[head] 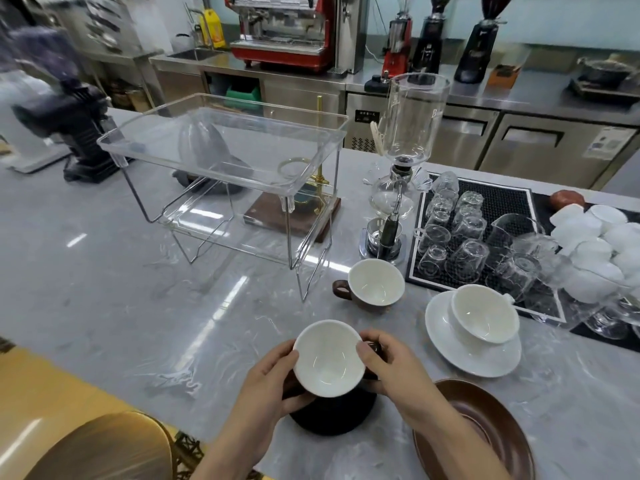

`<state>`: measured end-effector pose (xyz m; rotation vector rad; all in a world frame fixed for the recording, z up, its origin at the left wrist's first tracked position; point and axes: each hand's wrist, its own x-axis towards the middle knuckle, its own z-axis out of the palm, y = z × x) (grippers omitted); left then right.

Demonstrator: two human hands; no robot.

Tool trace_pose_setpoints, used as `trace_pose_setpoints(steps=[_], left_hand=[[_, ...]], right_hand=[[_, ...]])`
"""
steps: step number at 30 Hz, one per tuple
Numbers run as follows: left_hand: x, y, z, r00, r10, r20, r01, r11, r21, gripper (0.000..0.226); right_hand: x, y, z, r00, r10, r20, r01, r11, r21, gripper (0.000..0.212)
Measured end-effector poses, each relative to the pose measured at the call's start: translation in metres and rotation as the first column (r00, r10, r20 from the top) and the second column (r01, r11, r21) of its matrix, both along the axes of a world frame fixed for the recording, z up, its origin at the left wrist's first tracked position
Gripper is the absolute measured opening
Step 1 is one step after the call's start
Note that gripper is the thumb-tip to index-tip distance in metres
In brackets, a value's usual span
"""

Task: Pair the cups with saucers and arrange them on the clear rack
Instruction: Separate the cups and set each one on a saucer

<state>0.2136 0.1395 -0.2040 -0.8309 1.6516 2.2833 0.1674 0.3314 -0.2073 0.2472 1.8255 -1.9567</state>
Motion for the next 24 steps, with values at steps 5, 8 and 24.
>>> trace_pose_setpoints(steps=[5, 8, 24], left_hand=[[-0.003, -0.001, -0.003, 0.999, -0.041, 0.027, 0.041, 0.999, -0.016, 0.024], [-0.005, -0.002, -0.005, 0.998, -0.039, 0.043, 0.041, 0.998, -0.04, 0.025], [-0.003, -0.008, 0.0, 0.996, -0.07, 0.052, 0.078, 0.982, -0.173, 0.027]], right_hand=[[0.0, -0.003, -0.005, 0.999, 0.002, 0.035, -0.002, 1.0, 0.0, 0.018], [-0.002, -0.004, -0.006, 0.999, -0.011, 0.044, 0.011, 1.0, 0.002, 0.017], [-0.01, 0.003, -0.009, 0.967, 0.235, -0.095, -0.175, 0.891, 0.42, 0.028]])
